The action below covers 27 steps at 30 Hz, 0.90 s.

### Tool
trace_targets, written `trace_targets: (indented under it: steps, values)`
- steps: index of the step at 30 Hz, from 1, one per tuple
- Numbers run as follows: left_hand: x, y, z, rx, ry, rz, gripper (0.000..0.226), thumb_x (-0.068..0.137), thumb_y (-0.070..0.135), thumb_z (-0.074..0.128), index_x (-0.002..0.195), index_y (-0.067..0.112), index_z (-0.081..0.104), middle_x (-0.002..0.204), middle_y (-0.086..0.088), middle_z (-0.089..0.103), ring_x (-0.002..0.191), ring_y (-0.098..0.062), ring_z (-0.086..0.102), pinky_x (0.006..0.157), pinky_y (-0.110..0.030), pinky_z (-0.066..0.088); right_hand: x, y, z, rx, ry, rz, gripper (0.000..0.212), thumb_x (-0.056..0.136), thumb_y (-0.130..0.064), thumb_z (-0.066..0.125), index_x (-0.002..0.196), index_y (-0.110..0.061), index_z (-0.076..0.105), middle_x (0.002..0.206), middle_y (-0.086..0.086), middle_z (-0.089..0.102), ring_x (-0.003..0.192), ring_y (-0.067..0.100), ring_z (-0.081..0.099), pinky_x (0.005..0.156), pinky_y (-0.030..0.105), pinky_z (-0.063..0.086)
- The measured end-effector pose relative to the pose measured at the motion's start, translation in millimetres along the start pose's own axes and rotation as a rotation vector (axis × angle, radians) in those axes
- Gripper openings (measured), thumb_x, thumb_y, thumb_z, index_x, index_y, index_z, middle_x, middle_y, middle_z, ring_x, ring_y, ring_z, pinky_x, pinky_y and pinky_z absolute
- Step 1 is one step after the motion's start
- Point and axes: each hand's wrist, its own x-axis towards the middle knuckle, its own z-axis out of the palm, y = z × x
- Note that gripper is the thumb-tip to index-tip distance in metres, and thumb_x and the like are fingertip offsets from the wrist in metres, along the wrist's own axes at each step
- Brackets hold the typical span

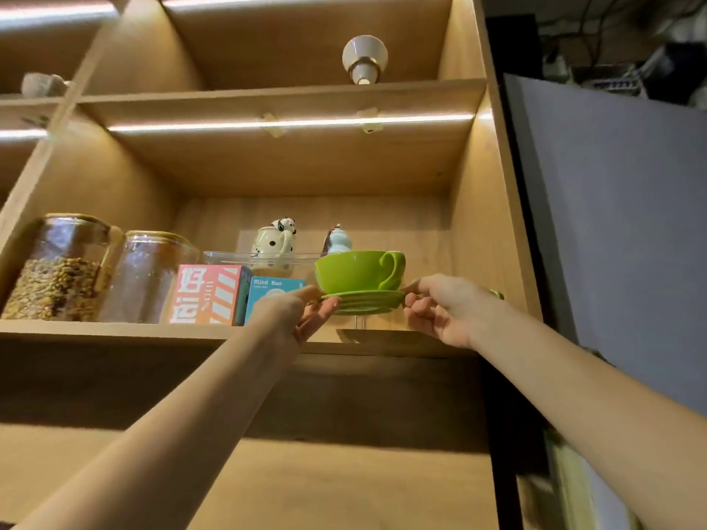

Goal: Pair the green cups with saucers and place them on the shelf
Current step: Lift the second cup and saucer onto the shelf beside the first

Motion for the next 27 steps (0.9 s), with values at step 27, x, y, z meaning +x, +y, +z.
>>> trace_targets:
  steps: [27]
  values:
    - [33.2,-23.2,-9.8,0.106,0.053,0.031,0.018,0.085,0.012,0.060,0.091,0.002,0.046,0.081,-0.017,0.061,0.035,-0.016,0.062,0.034,-0.023,0.052,33.7,28.7,10.1,-0.015,0.071,-0.006,0.010,0.090,0.008,0.042,0.089,0.004,0.051,0.069,0.017,0.052,0.055,0.016,0.054,0.072,0.035,0.057]
